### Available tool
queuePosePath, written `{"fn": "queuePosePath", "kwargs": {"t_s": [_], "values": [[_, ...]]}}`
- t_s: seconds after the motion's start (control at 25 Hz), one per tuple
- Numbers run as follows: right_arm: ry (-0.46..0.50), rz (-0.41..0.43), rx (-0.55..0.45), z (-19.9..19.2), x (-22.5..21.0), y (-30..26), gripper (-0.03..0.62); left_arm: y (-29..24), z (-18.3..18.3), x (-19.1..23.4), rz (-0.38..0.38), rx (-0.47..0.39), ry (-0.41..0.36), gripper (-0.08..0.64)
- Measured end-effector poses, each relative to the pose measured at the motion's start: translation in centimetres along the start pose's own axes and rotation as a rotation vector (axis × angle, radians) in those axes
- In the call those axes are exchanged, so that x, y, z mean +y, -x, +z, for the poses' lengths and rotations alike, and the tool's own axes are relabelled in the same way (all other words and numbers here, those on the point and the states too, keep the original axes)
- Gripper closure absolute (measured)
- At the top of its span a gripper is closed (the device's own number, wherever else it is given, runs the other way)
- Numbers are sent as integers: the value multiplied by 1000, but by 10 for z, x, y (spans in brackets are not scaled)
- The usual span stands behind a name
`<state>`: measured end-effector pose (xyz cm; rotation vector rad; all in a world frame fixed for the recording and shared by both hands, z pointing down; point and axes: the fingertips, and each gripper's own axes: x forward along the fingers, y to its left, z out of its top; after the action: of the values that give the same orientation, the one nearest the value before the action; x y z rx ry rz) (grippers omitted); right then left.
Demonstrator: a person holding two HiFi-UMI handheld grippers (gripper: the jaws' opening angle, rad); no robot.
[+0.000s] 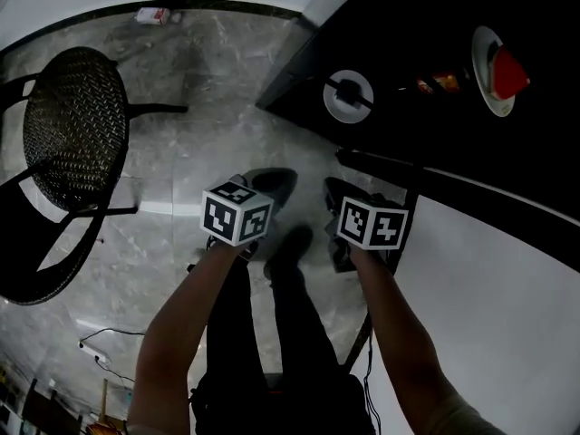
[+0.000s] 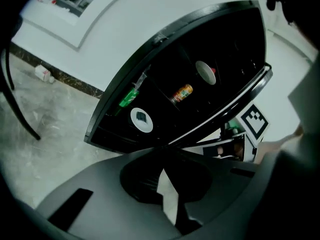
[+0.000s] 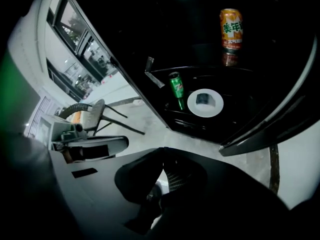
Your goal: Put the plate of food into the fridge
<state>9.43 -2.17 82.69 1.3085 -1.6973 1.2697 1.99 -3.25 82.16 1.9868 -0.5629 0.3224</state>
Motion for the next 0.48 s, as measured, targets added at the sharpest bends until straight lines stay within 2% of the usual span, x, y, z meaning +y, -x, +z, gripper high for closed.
{"fn": "queuePosePath", "kwargs": {"t_s": [0.16,0.28,0.48], "values": [[-36,-23,9,-7,7,19,569,18,21,-8,98,62,-153,551],[-35,-20,12,-11,20,38,569,39,44,-19,145,49,-192,551],[-23,-3,9,-3,44,73,569,77,71,-45,154,46,-273,551]]}}
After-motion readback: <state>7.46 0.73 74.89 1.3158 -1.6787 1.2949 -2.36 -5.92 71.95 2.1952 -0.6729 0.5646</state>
